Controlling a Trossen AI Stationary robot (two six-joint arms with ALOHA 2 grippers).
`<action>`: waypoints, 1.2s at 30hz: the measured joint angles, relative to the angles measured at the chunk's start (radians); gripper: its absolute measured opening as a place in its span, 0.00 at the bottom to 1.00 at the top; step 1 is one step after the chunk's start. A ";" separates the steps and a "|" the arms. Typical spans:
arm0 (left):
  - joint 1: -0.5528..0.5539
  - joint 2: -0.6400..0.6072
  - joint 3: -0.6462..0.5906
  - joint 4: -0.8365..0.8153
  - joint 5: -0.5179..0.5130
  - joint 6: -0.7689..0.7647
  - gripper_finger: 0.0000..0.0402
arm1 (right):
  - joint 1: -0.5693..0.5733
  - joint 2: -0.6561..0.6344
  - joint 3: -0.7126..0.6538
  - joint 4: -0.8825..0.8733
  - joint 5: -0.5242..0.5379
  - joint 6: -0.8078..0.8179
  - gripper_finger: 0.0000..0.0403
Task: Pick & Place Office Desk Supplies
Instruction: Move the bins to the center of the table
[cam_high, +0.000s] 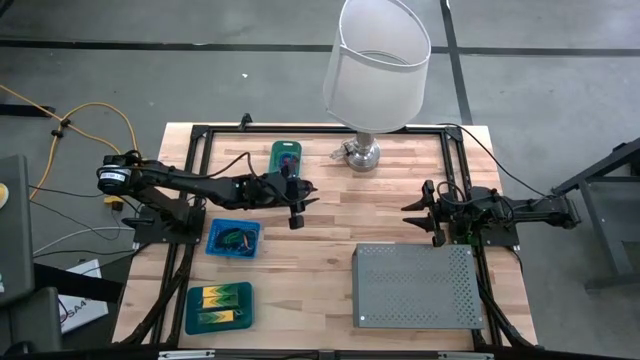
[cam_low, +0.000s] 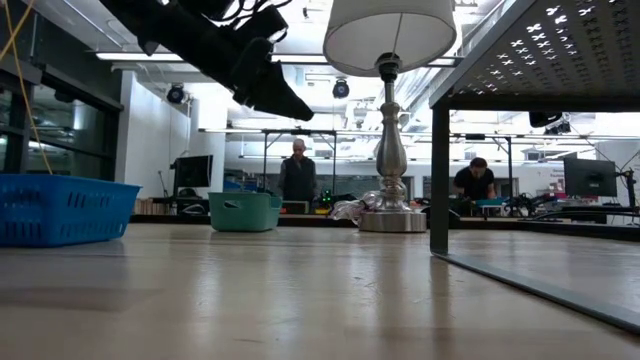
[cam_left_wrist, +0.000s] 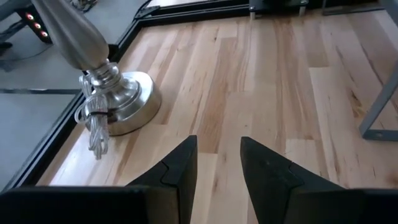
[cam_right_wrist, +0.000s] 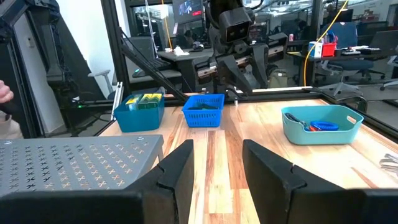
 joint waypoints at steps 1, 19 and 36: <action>0.000 0.000 0.000 0.000 0.000 -0.002 0.29 | 0.000 0.000 0.000 0.000 0.000 0.000 0.31; 0.190 -0.035 -0.060 -0.006 0.463 -0.073 0.29 | 0.000 0.000 0.000 0.000 0.000 0.000 0.31; 0.175 -0.430 -0.312 -0.008 0.376 -0.028 0.29 | 0.000 0.000 0.000 0.002 -0.003 0.000 0.31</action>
